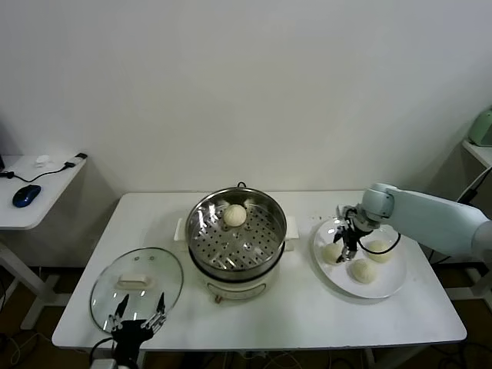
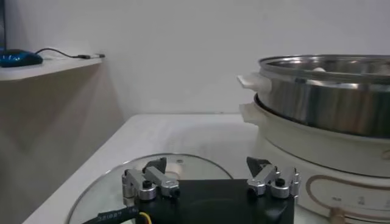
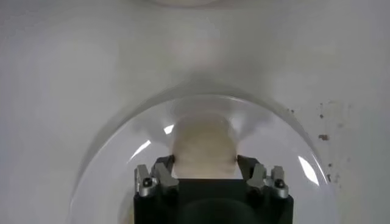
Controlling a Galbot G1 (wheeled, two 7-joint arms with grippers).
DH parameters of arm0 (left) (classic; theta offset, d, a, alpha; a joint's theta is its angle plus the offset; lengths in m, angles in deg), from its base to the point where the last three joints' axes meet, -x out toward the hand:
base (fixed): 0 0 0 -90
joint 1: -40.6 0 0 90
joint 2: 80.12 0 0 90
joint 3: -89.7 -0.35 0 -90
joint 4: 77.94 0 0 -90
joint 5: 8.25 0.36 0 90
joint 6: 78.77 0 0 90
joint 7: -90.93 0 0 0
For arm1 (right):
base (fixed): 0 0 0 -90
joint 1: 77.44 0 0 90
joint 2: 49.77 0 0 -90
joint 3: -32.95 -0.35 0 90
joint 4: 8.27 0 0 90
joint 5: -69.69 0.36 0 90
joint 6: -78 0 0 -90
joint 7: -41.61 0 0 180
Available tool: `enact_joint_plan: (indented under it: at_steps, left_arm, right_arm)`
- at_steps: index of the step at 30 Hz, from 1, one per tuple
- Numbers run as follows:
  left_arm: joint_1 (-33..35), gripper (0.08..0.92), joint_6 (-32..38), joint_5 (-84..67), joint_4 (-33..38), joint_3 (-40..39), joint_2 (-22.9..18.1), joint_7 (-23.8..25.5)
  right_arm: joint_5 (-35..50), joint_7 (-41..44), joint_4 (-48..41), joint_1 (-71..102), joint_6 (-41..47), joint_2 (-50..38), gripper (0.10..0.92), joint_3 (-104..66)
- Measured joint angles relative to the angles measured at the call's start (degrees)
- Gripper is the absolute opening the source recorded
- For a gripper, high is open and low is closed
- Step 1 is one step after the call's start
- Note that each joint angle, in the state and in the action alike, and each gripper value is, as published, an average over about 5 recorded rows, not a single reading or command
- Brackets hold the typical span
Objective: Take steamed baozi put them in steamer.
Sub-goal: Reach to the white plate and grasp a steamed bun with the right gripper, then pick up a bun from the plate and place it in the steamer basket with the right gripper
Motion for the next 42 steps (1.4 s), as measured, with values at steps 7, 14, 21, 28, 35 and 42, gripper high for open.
enact_joint_plan:
  at_steps: [7,14,21,28,35,42]
  left_arm:
    - [0.3,0.823,-0.2,0.3,0.8,-0.5,-0.3,0.0]
    - [0.0,0.823,-0.6,0.2,1.4,-0.9,-0.4,0.0]
    - [-0.4,0.823,-0.6,-0.1,1.7,-1.1,-0.1,0.0]
    - [-0.7,0.823,-0.8,-0.3,2.3,-1.4,0.4,0.0]
    - [-1.1,0.823,-1.0,-0.7,2.5,-1.1,0.7,0.0]
    - [-1.3,0.823,-1.1,-1.0,2.2,-0.8,0.8,-0.1]
  right_arm:
    - [1.8,1.9,1.8,-5.0,-0.2,-0.8,0.662,2.1]
    - [8.1,5.3,5.9,-18.8,-0.7,0.0,0.662,9.2]
    - [17.0,6.8,12.6,-32.6,0.3,2.5,0.661,13.2]
    - [25.6,4.0,19.8,-38.5,3.3,8.3,0.657,12.4]
    - [30.4,-2.0,21.4,-36.3,7.3,16.6,0.657,10.3]
    - [31.0,-7.3,18.0,-29.5,10.1,23.9,0.659,8.8]
